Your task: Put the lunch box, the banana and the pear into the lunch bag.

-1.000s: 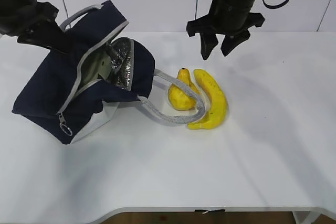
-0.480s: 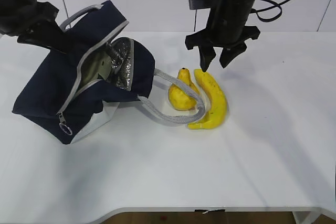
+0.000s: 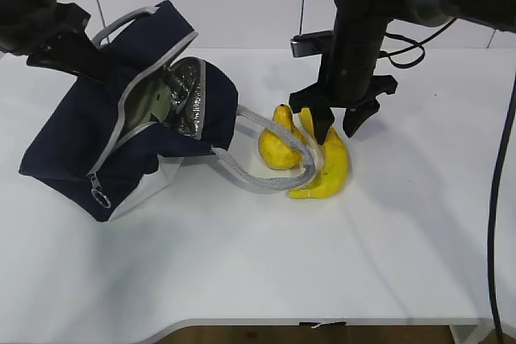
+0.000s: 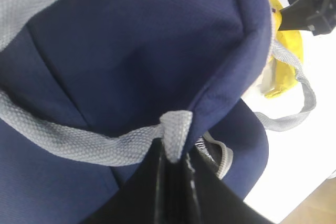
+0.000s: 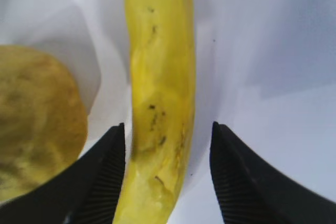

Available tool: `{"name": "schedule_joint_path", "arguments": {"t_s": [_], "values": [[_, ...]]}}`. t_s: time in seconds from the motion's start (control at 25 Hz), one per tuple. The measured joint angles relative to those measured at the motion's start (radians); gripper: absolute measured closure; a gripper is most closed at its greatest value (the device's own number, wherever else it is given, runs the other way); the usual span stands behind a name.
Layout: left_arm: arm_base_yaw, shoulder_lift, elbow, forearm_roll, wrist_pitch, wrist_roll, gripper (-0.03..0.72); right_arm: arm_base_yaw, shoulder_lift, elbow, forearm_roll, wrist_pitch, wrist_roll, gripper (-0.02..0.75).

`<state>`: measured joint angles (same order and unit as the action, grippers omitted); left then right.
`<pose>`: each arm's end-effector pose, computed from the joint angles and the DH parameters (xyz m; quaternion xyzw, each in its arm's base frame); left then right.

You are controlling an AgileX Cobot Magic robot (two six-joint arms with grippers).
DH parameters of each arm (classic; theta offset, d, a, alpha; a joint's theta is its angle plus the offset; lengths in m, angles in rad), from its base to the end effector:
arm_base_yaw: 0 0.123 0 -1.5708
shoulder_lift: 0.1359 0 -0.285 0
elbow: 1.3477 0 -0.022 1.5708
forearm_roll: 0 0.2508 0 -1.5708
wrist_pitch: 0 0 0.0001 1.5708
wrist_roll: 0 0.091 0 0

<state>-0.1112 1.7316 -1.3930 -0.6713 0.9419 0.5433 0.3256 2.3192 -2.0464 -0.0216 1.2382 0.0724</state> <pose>0.3618 -0.0865 0.2853 0.1652 0.9233 -0.2531 0.2369 0.4594 0.1531 0.1890 -0.1287 0.9889 0.0043 0.0740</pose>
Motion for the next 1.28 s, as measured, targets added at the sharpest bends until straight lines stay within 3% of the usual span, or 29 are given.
{"name": "schedule_joint_path", "arguments": {"t_s": [0.56, 0.8, 1.28], "values": [[0.0, 0.0, 0.0, 0.0, 0.0, 0.0, 0.677, -0.002, 0.061, 0.002, 0.01, -0.006, 0.002, 0.323], [0.0, 0.0, 0.0, 0.0, 0.0, 0.0, 0.677, -0.002, 0.061, 0.002, 0.01, -0.009, 0.002, 0.449], [0.0, 0.0, 0.0, 0.002, -0.008, 0.0, 0.677, -0.002, -0.087, 0.002, 0.036, -0.01, 0.002, 0.457]]}}
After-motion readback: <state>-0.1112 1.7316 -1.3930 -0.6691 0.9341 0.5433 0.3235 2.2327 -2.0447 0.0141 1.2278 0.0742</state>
